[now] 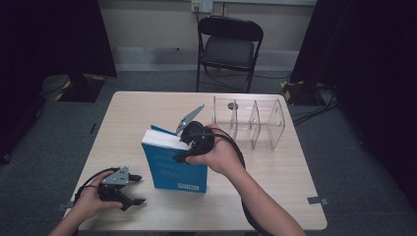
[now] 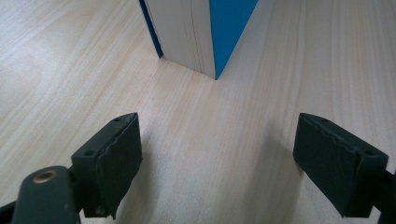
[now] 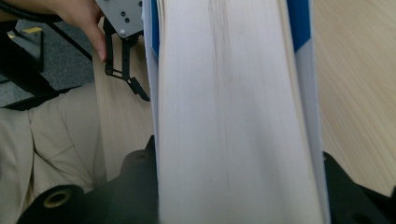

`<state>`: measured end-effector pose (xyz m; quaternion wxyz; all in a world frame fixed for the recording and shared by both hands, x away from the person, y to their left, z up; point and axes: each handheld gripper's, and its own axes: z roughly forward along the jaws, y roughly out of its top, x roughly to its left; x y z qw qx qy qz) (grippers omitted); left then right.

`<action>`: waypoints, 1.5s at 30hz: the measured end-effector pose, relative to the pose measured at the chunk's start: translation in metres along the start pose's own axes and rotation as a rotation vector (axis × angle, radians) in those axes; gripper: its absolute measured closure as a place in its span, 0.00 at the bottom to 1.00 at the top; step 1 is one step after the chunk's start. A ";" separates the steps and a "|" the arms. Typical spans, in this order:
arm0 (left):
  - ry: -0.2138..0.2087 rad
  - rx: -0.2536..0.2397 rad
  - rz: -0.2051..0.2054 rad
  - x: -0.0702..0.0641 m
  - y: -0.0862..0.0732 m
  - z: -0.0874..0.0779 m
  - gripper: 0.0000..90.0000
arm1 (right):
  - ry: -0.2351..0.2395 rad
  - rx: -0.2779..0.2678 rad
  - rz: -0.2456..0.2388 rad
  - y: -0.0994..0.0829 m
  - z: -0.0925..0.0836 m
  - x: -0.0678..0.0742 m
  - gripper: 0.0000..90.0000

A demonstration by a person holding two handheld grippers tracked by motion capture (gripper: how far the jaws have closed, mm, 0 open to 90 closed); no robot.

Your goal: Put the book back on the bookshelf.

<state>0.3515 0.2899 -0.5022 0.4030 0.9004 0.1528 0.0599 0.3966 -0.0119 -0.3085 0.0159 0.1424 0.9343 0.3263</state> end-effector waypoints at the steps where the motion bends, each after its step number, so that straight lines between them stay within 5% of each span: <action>1: 0.000 0.000 -0.001 0.000 0.000 0.000 0.17 | -0.003 -0.003 -0.008 0.000 0.000 0.000 0.65; 5: -0.002 0.004 0.001 0.000 0.000 0.000 0.17 | -0.022 0.051 -0.030 0.002 0.001 0.004 0.65; 21: -0.004 0.005 0.004 -0.001 0.001 0.001 0.13 | -0.024 0.035 -0.026 -0.001 -0.001 0.009 0.68; 29: -0.007 0.008 0.005 -0.001 0.001 0.001 0.12 | -0.008 0.040 0.070 -0.008 -0.010 0.006 0.69; 45: -0.013 0.024 0.008 -0.003 0.002 0.002 0.09 | -0.107 0.060 0.192 -0.025 -0.062 -0.004 0.69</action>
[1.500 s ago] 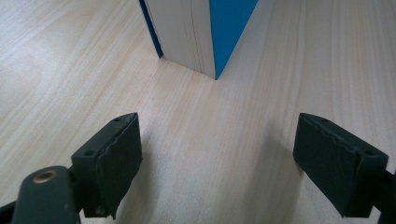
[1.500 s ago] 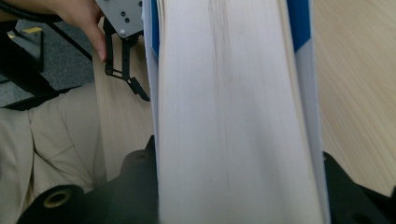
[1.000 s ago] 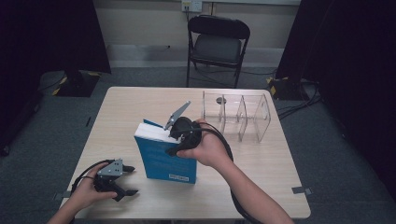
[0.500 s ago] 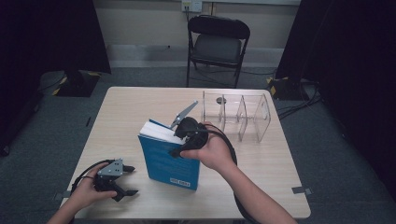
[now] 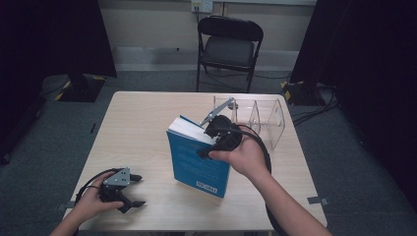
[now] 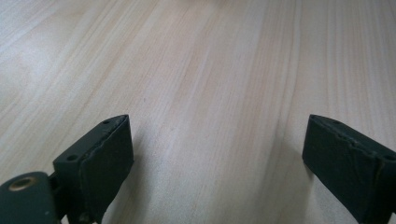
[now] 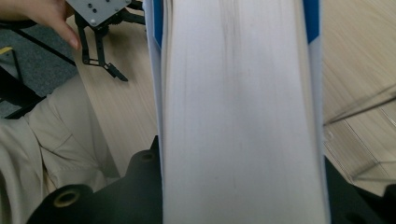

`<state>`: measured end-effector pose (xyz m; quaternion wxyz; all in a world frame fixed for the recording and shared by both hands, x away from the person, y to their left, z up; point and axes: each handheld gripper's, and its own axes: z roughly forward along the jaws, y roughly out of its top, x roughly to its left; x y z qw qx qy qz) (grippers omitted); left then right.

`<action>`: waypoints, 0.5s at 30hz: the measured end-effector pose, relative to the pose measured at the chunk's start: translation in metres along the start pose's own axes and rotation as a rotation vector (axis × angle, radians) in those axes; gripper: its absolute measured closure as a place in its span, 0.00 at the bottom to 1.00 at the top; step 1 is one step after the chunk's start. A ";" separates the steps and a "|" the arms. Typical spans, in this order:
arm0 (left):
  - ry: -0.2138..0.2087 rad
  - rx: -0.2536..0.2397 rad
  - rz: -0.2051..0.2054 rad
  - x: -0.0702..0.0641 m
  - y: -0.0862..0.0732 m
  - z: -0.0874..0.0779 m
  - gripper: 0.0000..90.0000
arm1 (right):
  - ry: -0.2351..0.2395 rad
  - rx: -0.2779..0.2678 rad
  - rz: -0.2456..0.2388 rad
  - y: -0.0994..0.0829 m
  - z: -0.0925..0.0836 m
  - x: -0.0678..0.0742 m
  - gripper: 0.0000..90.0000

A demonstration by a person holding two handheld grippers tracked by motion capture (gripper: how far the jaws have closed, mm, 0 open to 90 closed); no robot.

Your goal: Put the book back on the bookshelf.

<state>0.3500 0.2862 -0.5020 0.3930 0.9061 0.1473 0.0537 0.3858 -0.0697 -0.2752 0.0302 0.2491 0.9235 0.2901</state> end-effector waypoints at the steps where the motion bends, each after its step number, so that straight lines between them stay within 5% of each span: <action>1: -0.001 0.001 -0.001 0.000 0.000 0.000 0.08 | -0.006 0.004 0.005 -0.001 -0.002 -0.002 0.69; 15: 0.002 0.002 0.002 0.000 0.000 0.000 0.08 | -0.055 -0.003 0.092 -0.016 -0.027 -0.014 0.69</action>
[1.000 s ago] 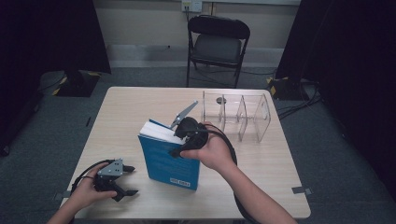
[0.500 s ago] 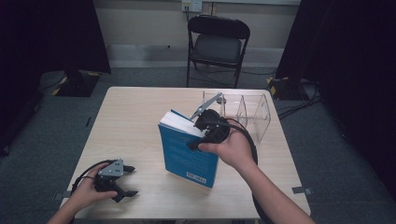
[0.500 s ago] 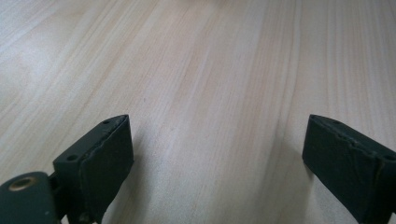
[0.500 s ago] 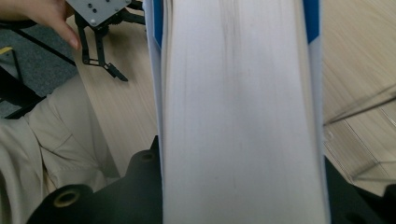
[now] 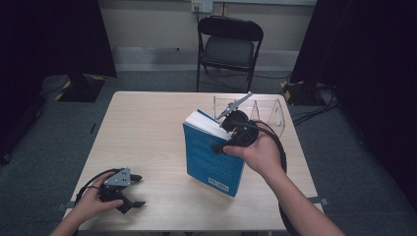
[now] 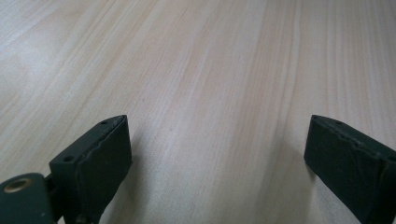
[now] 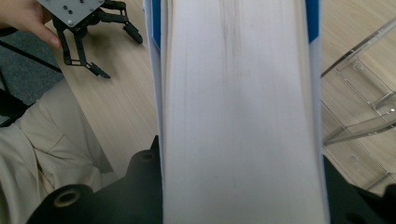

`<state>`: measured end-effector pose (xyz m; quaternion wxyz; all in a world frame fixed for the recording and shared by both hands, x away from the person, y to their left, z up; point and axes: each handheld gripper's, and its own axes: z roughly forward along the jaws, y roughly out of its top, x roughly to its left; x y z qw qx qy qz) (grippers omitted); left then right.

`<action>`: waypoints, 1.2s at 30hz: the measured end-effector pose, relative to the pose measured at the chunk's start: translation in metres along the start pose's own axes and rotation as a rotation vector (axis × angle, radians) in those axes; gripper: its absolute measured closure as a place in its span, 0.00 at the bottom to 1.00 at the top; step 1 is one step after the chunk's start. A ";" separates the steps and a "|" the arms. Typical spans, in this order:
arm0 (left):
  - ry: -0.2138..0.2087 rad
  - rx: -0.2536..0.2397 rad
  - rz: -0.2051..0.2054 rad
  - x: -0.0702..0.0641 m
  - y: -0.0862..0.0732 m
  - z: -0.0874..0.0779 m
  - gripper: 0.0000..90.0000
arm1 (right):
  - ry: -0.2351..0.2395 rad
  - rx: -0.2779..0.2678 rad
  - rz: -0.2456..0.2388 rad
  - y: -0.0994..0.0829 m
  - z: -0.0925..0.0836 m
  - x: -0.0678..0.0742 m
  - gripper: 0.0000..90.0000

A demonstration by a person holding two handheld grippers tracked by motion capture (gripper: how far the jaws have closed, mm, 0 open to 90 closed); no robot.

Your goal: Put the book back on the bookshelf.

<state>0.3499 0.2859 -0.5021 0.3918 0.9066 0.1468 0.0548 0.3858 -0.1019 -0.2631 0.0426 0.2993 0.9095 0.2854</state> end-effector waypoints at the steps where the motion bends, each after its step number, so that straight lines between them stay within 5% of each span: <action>1: 0.003 -0.001 -0.002 0.000 0.000 0.000 0.08 | -0.001 -0.002 0.010 -0.001 -0.002 -0.001 0.69; 36: 0.000 0.000 -0.002 -0.001 0.000 0.001 0.06 | -0.155 -0.011 0.186 -0.025 -0.040 -0.040 0.69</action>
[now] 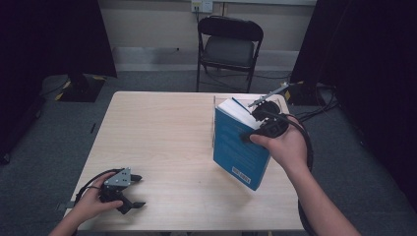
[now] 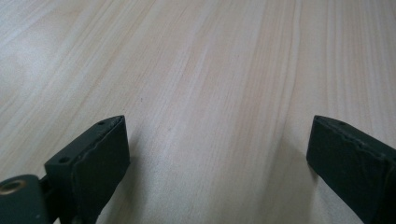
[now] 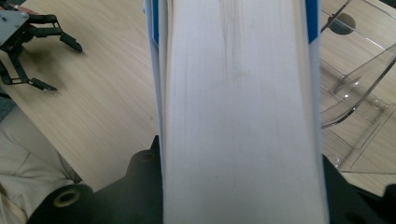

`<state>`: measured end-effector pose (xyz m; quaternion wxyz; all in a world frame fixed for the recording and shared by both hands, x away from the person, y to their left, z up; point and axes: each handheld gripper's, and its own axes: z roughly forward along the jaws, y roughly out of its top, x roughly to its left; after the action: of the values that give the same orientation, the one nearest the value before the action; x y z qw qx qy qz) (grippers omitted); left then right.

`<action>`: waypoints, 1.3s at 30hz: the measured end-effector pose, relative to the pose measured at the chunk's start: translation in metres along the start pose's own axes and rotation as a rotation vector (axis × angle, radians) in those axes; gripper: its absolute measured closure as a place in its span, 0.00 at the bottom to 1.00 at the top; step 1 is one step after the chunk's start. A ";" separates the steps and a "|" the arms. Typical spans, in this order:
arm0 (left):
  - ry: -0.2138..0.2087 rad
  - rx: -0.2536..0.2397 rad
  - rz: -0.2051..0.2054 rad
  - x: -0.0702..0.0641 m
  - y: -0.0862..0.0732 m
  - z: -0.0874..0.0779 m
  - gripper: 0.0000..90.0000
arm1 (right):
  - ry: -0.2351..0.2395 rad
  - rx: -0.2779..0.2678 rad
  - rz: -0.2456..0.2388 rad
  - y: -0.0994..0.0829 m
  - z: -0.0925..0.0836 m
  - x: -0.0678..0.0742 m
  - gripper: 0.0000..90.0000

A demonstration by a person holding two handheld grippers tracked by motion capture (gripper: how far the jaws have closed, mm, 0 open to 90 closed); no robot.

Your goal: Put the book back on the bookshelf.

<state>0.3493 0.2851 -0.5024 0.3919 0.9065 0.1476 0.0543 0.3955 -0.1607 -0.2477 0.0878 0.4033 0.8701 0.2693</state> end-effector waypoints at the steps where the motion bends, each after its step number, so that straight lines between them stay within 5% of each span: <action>1: 0.000 0.000 0.000 0.000 0.000 0.000 0.06 | -0.006 -0.002 0.003 0.000 0.000 -0.001 0.69; 39: 0.000 0.003 0.002 0.000 0.000 0.000 0.06 | -0.095 -0.015 0.086 0.027 0.019 -0.013 0.69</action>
<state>0.3493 0.2852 -0.5023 0.3906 0.9071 0.1468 0.0546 0.4290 -0.1483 -0.2501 0.1205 0.4519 0.8448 0.2598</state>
